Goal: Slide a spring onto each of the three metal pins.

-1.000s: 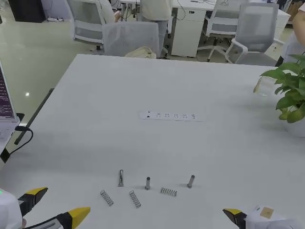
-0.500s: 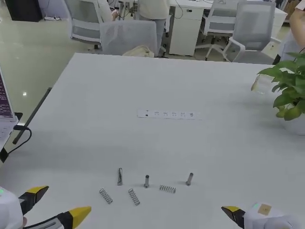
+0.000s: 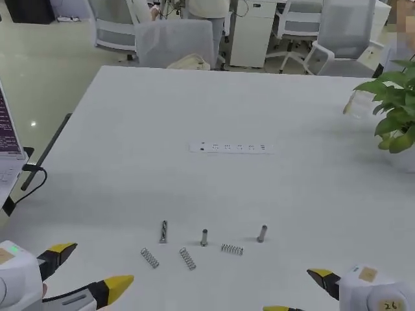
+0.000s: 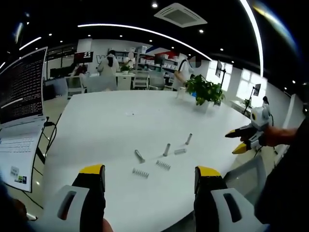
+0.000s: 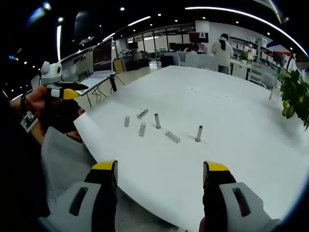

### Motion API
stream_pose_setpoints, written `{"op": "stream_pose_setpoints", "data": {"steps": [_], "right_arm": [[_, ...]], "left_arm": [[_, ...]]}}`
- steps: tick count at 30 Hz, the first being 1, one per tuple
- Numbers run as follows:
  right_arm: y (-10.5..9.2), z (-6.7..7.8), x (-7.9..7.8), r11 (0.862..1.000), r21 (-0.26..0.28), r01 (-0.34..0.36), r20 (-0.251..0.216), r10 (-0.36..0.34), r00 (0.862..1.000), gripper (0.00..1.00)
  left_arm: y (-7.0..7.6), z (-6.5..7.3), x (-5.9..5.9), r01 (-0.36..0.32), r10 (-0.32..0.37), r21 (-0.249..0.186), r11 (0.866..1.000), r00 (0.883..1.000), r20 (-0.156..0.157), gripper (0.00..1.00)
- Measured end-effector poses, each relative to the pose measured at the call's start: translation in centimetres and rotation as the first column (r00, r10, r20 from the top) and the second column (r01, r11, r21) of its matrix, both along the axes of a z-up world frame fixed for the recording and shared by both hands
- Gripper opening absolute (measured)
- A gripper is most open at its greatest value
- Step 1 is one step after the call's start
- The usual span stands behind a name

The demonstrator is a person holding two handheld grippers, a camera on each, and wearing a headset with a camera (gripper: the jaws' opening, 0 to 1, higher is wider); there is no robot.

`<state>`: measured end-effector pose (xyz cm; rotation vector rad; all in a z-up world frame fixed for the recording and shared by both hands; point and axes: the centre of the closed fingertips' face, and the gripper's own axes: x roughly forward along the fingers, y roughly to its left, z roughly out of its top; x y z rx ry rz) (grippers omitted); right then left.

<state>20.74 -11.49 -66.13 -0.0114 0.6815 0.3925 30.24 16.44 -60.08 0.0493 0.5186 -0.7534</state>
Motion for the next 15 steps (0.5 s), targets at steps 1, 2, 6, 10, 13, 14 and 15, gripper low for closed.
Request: {"op": "stream_pose_setpoints", "data": {"steps": [1,2,6,10,13,14,15], "right_arm": [[0.03,-0.04,0.00,1.000,0.001,0.000,-0.001,0.000,1.000,0.71],[0.08,-0.12,0.02,1.000,0.002,0.000,-0.002,0.000,1.000,0.71],[0.36,-0.24,0.12,1.000,0.006,-0.007,-0.004,0.007,1.000,0.71],[0.36,-0.29,0.34,1.000,0.007,-0.009,-0.003,0.009,1.000,0.71],[0.18,0.01,0.68,1.000,0.013,-0.005,0.006,0.005,1.000,0.71],[0.13,0.07,0.77,1.000,0.014,-0.005,0.008,0.005,1.000,0.71],[0.10,0.07,0.83,1.000,0.013,-0.007,0.009,0.007,1.000,0.71]], "left_arm": [[-0.01,0.02,0.03,0.000,0.000,0.000,1.000,1.000,0.001,0.72],[-0.01,0.05,0.05,0.000,0.000,-0.001,1.000,1.000,0.002,0.72],[-0.03,0.13,0.07,-0.003,0.003,-0.003,1.000,1.000,0.003,0.72],[-0.01,-0.04,0.10,-0.008,0.008,-0.001,1.000,1.000,0.000,0.72],[-0.13,0.06,0.20,-0.011,0.011,-0.002,1.000,1.000,0.003,0.72],[-0.17,0.11,0.24,-0.010,0.010,-0.001,1.000,1.000,0.004,0.72],[-0.18,0.13,0.31,-0.011,0.011,0.000,1.000,1.000,0.005,0.72]]}}
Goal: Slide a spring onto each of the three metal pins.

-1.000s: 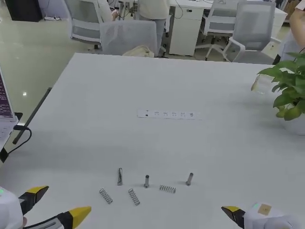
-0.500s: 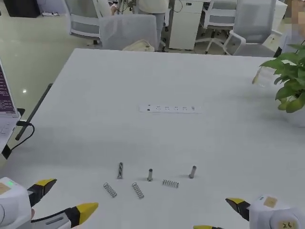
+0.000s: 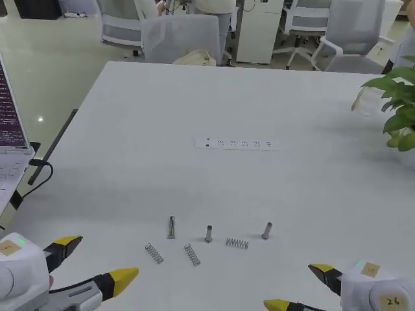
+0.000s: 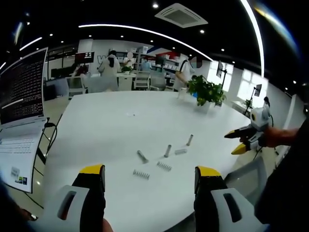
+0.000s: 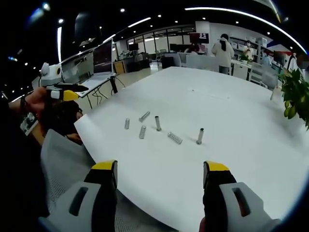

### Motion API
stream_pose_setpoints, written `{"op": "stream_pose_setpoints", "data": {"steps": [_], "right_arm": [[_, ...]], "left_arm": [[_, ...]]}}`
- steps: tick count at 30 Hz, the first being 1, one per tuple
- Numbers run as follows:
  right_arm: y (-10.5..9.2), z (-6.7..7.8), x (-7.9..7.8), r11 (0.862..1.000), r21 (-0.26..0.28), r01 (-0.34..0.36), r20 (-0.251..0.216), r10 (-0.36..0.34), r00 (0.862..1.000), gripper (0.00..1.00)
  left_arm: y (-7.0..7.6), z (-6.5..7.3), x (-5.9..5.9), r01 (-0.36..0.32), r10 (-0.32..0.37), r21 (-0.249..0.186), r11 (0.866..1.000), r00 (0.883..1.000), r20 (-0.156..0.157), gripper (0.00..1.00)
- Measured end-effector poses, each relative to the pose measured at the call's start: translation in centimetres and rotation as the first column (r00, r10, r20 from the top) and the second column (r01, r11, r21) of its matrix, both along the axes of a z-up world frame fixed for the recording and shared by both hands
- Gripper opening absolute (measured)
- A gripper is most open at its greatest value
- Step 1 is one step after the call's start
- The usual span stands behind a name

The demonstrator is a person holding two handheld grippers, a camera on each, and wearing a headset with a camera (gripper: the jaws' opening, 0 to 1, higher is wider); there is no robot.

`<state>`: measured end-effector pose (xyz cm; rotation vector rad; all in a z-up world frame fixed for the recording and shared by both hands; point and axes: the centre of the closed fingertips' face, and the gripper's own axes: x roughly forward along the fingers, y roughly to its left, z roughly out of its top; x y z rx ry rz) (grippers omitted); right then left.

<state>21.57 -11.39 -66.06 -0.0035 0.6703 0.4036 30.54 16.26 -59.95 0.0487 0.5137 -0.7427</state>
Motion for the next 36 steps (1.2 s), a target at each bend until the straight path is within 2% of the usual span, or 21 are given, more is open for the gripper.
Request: {"op": "stream_pose_setpoints", "data": {"steps": [8,15,19,24,36], "right_arm": [[-0.6,-0.1,0.4,1.000,0.000,0.002,-0.001,-0.002,1.000,0.72],[-0.6,-0.3,0.8,1.000,0.000,0.002,-0.003,-0.002,1.000,0.72],[-0.8,-0.3,0.9,1.000,0.003,0.009,-0.001,-0.009,1.000,0.72],[-1.0,-0.3,1.0,1.000,0.002,0.017,-0.002,-0.017,1.000,0.72],[-1.1,-0.6,0.4,0.999,-0.004,0.032,-0.021,-0.032,0.999,0.72]], "left_arm": [[0.3,0.2,1.0,-0.013,0.013,0.003,1.000,1.000,0.008,0.72],[0.3,-0.2,2.0,0.011,-0.011,0.030,1.000,1.000,0.006,0.71],[0.3,-0.3,2.5,0.014,-0.014,0.029,0.999,1.000,0.003,0.71],[-0.4,-0.6,3.3,0.012,-0.012,0.001,1.000,1.000,-0.016,0.69],[-3.2,-1.8,4.9,0.091,-0.091,0.023,0.996,0.996,-0.026,0.69]]}}
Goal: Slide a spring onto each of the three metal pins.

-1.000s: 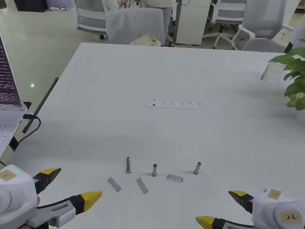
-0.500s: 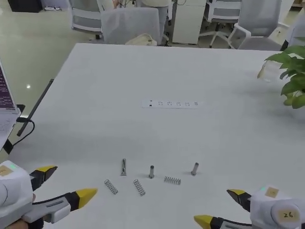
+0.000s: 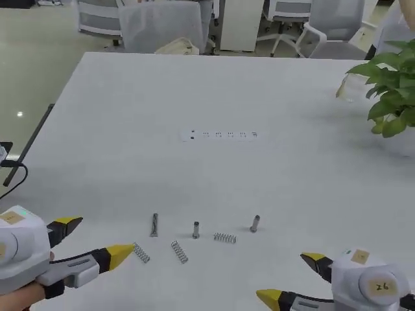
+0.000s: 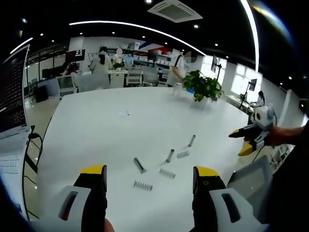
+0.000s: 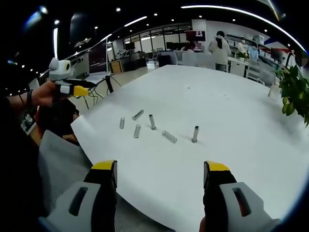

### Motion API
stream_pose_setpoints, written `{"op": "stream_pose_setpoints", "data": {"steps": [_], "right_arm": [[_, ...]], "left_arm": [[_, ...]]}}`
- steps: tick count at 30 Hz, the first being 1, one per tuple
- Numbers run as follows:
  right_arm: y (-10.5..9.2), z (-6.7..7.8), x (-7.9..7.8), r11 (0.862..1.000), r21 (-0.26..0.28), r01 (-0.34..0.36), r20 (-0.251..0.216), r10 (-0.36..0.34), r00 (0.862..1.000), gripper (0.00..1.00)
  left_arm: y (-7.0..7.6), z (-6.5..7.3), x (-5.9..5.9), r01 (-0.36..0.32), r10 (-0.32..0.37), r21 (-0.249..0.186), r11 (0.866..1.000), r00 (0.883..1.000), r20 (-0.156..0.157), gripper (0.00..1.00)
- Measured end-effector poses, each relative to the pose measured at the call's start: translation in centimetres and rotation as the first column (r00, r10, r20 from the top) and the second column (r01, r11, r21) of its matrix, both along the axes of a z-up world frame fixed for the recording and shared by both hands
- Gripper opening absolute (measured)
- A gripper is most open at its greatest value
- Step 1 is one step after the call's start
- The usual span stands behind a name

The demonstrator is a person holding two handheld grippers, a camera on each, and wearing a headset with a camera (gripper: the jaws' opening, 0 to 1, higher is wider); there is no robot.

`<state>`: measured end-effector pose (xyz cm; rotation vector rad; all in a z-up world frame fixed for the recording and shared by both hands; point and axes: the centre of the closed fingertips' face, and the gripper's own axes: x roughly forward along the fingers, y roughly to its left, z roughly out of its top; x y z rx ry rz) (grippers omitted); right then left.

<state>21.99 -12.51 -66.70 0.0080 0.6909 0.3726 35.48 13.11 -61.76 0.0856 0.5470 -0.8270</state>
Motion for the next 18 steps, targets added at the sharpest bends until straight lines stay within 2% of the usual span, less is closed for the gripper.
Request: {"op": "stream_pose_setpoints", "data": {"steps": [5,14,18], "right_arm": [[-0.4,0.1,-0.2,1.000,-0.001,0.018,-0.003,-0.018,1.000,0.71],[-0.7,0.2,-0.3,0.999,-0.006,0.032,-0.006,-0.032,0.999,0.71],[-0.7,0.3,-0.3,0.999,-0.009,0.034,-0.008,-0.034,0.999,0.71]], "left_arm": [[-0.9,-0.4,0.8,0.026,-0.026,0.002,1.000,1.000,-0.005,0.69],[-1.8,-1.6,2.2,0.038,-0.037,0.015,0.999,0.999,-0.023,0.66],[-2.3,-1.9,2.8,0.037,-0.037,-0.009,0.999,0.999,-0.037,0.65]]}}
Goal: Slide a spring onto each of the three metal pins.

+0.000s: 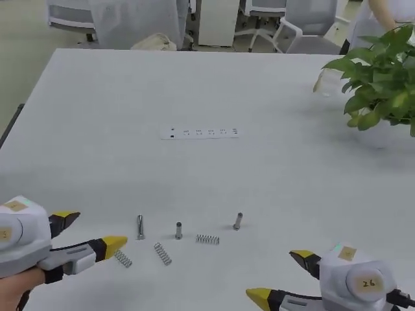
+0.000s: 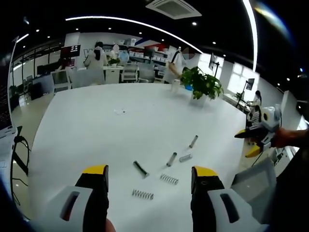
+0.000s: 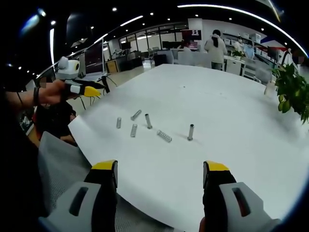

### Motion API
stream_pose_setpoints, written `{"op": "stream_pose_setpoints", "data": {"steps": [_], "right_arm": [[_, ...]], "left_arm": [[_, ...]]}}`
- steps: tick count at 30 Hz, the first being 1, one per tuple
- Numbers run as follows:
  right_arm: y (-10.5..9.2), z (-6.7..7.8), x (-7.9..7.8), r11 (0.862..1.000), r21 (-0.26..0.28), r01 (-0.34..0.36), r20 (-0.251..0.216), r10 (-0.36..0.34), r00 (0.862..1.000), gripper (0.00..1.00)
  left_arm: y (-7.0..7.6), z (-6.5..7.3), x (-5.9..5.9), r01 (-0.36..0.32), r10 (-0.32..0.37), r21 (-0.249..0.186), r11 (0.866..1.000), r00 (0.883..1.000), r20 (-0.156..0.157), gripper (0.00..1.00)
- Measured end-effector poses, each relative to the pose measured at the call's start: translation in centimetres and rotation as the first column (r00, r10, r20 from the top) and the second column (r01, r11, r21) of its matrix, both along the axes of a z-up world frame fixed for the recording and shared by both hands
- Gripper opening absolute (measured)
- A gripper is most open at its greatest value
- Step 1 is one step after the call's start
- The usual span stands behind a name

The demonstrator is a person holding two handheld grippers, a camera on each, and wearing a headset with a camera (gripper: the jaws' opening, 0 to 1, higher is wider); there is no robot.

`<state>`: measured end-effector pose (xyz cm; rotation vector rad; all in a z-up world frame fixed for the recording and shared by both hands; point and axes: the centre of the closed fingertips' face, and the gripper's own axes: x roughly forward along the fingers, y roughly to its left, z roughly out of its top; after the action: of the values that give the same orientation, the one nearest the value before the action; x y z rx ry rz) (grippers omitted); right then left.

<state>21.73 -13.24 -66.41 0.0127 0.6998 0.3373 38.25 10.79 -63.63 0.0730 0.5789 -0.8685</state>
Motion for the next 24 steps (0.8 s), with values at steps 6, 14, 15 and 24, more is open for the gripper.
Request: {"op": "stream_pose_setpoints", "data": {"steps": [6,14,15,24], "right_arm": [[-0.1,0.2,0.1,1.000,-0.002,0.002,0.001,-0.002,1.000,0.71],[-0.3,0.1,0.0,1.000,-0.006,0.007,-0.006,-0.007,1.000,0.71],[-0.4,0.1,0.0,1.000,-0.006,0.007,-0.008,-0.007,1.000,0.71],[-0.6,0.1,0.0,1.000,-0.006,0.007,-0.007,-0.007,1.000,0.71]], "left_arm": [[-0.6,-1.0,0.7,0.012,-0.012,0.014,1.000,1.000,-0.011,0.65],[-1.8,-1.9,2.0,0.020,-0.020,0.024,1.000,1.000,-0.017,0.64],[-1.9,-2.0,2.1,0.020,-0.019,0.024,1.000,1.000,-0.016,0.64],[-2.9,-3.5,3.2,0.009,-0.008,0.025,1.000,1.000,-0.030,0.64]]}}
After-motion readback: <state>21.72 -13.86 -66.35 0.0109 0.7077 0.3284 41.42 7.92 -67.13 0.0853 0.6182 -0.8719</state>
